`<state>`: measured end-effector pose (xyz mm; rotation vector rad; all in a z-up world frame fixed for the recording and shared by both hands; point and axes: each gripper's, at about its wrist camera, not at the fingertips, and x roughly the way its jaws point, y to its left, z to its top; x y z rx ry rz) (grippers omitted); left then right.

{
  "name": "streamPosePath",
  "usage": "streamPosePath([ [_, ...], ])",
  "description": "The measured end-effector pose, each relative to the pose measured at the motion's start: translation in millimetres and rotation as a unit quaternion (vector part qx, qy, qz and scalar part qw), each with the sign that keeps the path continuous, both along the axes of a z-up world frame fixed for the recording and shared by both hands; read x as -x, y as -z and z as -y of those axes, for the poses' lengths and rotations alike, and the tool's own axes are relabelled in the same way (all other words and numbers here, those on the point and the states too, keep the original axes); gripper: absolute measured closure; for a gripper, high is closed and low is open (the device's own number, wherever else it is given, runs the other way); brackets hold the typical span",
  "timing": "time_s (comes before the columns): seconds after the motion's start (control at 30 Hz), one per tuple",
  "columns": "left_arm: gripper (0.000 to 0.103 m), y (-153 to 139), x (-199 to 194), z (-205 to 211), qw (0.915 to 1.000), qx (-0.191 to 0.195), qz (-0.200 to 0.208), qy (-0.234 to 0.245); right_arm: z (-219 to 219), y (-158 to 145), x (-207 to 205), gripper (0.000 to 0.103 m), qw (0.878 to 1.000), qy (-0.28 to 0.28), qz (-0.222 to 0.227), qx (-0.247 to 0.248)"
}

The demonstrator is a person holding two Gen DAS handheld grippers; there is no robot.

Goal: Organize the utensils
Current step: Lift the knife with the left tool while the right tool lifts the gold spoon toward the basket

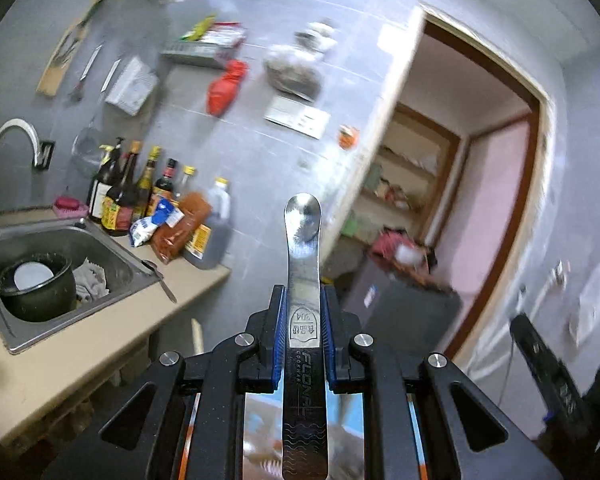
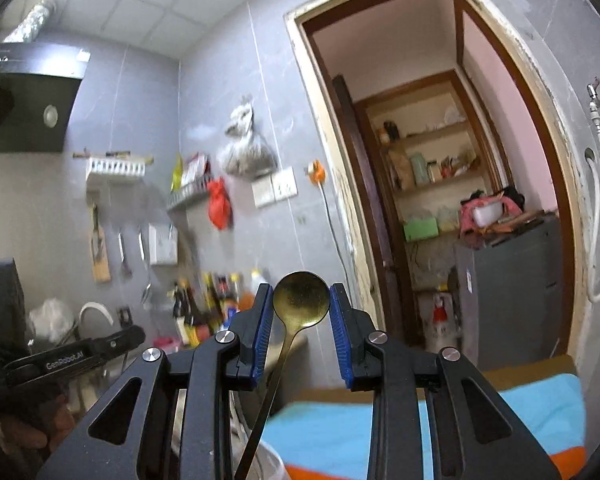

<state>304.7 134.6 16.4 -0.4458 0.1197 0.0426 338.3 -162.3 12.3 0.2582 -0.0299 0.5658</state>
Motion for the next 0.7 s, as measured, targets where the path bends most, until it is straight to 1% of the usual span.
streamPosePath([
  [0.07,0.09,6,-3,-17,0.9997,0.018,0.01,-0.01,-12,5,-4,0.077,1.0,0.013,0.007,-0.001],
  [0.2,0.09,23,-18,-48,0.9982,0.058,0.007,-0.014,-32,18,-7,0.077,0.999,0.037,0.025,0.01],
  [0.27,0.09,28,-20,-49,0.9981,0.06,0.008,-0.01,-40,25,-8,0.077,0.998,0.044,0.034,0.019],
  [0.47,0.09,43,-29,-32,0.9989,0.041,0.024,0.001,-53,41,-7,0.077,0.996,0.059,0.057,0.036],
  [0.57,0.09,51,-32,-25,0.9993,0.016,0.035,0.001,-58,48,-4,0.077,0.994,0.065,0.072,0.043],
  [0.7,0.09,61,-26,-14,0.9987,-0.019,0.046,-0.008,-67,57,-2,0.077,0.992,0.063,0.082,0.066],
])
